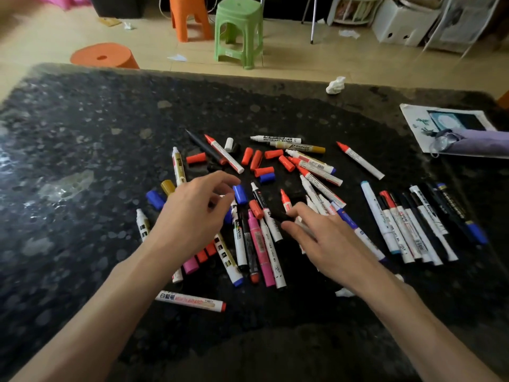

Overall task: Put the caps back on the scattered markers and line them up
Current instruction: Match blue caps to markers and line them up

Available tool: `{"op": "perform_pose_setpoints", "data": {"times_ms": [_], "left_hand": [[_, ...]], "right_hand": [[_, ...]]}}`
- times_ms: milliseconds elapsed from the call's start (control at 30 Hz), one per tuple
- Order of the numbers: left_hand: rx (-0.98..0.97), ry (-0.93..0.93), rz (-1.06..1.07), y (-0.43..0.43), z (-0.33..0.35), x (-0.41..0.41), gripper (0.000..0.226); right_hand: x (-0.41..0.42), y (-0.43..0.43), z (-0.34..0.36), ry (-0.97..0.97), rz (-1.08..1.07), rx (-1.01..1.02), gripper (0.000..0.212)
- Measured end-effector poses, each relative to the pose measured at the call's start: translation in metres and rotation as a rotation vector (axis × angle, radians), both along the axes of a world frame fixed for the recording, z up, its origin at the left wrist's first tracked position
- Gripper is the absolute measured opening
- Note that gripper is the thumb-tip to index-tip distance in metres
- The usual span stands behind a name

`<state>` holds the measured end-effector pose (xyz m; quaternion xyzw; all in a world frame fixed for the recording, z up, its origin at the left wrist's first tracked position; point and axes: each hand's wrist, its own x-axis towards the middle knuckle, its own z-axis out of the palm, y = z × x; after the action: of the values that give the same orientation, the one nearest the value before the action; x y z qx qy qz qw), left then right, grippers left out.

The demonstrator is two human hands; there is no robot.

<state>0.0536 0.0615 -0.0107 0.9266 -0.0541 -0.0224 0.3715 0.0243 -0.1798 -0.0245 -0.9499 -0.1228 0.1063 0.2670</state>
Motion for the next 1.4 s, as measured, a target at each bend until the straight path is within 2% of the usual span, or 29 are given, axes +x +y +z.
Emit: {"op": "perform_pose_setpoints", "data": {"times_ms": [167, 400, 467, 567, 600, 700, 767, 833, 900, 1033, 1100, 1167, 1233, 1300, 1400], "left_hand": [[0.006, 0.007, 0.108, 0.012, -0.002, 0.005, 0.026], [0.015, -0.01, 0.126, 0.019, 0.0, 0.006, 0.028], [0.032, 0.001, 0.025, 0.019, 0.001, 0.004, 0.03], [0.089, 0.06, -0.315, 0.007, 0.001, -0.007, 0.047], [0.132, 0.053, -0.396, 0.002, 0.001, -0.01, 0.044], [0.261, -0.012, -0.475, -0.006, 0.0, -0.013, 0.028], [0.317, -0.018, -0.46, -0.008, 0.002, -0.013, 0.028], [0.386, -0.027, -0.439, -0.009, 0.003, -0.014, 0.031], [0.413, -0.035, -0.422, -0.012, 0.001, -0.016, 0.031], [0.312, -0.004, -0.316, -0.015, 0.001, -0.017, 0.02], [0.294, 0.02, -0.247, -0.009, -0.001, -0.014, 0.015], [0.24, 0.071, -0.167, 0.003, -0.004, -0.011, 0.014], [0.22, 0.087, -0.133, 0.015, -0.009, -0.012, 0.017], [0.241, 0.047, -0.127, 0.019, -0.014, -0.014, 0.021], [0.225, -0.065, -0.109, 0.016, -0.018, -0.018, 0.021]], "right_hand": [[0.002, 0.001, -0.007, -0.061, -0.083, -0.138, 0.032], [-0.003, 0.014, -0.01, -0.135, -0.145, -0.289, 0.034], [-0.003, 0.017, -0.006, -0.139, -0.107, -0.236, 0.034], [-0.005, 0.026, 0.0, 0.018, 0.048, 0.043, 0.023], [-0.005, 0.028, 0.002, 0.068, 0.087, 0.129, 0.02], [-0.004, 0.024, 0.001, 0.108, 0.127, 0.223, 0.014], [-0.001, 0.017, 0.001, 0.101, 0.12, 0.202, 0.014], [0.0, 0.011, 0.001, 0.035, 0.11, 0.132, 0.021], [0.0, 0.01, -0.002, -0.117, 0.106, 0.084, 0.022], [-0.003, 0.015, -0.009, -0.492, 0.128, -0.056, 0.025], [0.0, 0.005, -0.007, -0.609, 0.137, -0.128, 0.026], [0.004, -0.012, -0.005, -0.578, 0.096, -0.152, 0.027], [0.004, -0.023, -0.004, -0.438, 0.01, -0.141, 0.026], [0.008, -0.025, -0.008, -0.305, -0.084, -0.147, 0.026], [0.021, -0.023, -0.013, -0.21, -0.194, -0.165, 0.023]]}}
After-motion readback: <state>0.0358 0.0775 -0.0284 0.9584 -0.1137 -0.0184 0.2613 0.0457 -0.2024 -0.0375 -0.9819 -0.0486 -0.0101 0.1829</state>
